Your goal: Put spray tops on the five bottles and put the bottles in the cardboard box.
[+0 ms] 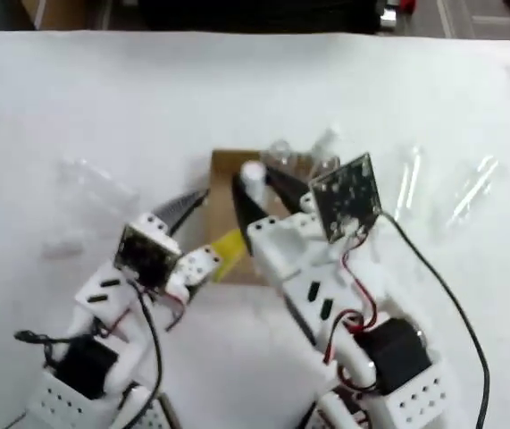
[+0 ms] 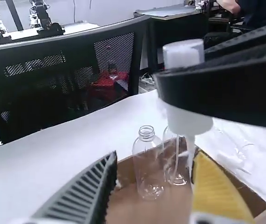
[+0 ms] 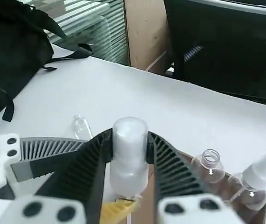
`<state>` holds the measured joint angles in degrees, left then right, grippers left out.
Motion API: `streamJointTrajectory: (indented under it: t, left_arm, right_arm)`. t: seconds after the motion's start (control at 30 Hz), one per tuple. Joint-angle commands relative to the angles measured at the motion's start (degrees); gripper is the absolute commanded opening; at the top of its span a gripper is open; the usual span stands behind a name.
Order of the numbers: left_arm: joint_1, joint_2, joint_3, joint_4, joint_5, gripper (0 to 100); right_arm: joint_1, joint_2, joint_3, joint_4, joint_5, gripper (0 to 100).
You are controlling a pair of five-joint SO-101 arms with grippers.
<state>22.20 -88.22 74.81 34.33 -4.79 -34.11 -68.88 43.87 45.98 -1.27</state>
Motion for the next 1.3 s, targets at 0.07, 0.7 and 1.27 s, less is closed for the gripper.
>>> streamJointTrajectory:
  t: [0.07, 0.7, 1.27]
  left_arm:
    - [-5.58, -0.48, -0.44, -2.02, -0.09, 24]
    - [-25.19, -0.75, 0.18, -7.12, 2.73, 11]
    - [-25.01, -0.57, 18.11, -29.10, 6.59, 9]
  right_arm:
    - [0.66, -0.75, -5.27, 2.59, 0.09, 1.6]
    - [11.91, -0.13, -5.63, -18.33, 9.32, 1.6]
    - [12.70, 8.40, 5.71, -34.42, 9.76, 1.6]
